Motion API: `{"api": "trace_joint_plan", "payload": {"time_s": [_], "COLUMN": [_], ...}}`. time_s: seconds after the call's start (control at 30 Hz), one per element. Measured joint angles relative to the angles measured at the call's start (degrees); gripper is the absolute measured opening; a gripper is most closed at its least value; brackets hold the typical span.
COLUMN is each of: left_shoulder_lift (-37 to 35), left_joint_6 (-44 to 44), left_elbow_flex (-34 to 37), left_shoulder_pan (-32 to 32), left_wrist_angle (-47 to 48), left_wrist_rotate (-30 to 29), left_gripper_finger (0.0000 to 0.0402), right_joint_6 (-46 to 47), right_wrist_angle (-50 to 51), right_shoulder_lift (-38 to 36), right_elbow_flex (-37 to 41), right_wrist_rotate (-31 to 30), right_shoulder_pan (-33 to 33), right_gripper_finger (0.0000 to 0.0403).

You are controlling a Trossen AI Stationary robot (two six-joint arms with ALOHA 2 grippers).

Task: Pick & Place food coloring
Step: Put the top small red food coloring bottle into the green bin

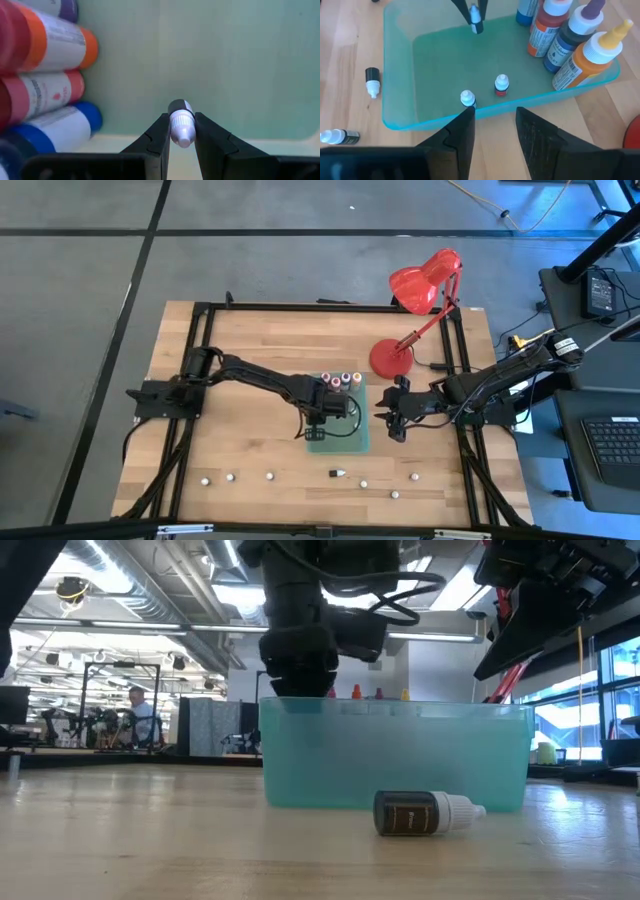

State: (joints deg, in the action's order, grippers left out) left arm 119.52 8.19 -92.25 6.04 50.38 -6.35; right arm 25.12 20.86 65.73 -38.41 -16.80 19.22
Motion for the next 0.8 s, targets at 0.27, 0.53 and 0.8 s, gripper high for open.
{"api": "trace_joint_plan", "payload": {"time_s": [0.27,0.53,0.8], "left_shoulder_lift": [0.0,0.0,-0.1], "left_joint_6": [0.0,0.0,0.2], "left_elbow_flex": [0.0,0.0,0.0], "left_shoulder_pan": [-0.2,-0.1,-0.1], "left_wrist_angle": [0.1,0.1,0.6], "left_wrist_rotate": [-0.2,0.0,0.1], "left_gripper_finger": [0.0065,0.0080,0.0115], "right_joint_6": [0.1,0.1,0.0], "right_wrist_angle": [-0.1,-0.4,-0.5], "right_shoulder_lift": [0.0,0.0,0.0], "right_elbow_flex": [0.0,0.0,0.0], "right_wrist_rotate": [0.0,0.0,0.0], "right_shoulder_pan": [0.0,0.0,0.0], "right_gripper_finger": [0.0145,0.0145,0.0145]}}
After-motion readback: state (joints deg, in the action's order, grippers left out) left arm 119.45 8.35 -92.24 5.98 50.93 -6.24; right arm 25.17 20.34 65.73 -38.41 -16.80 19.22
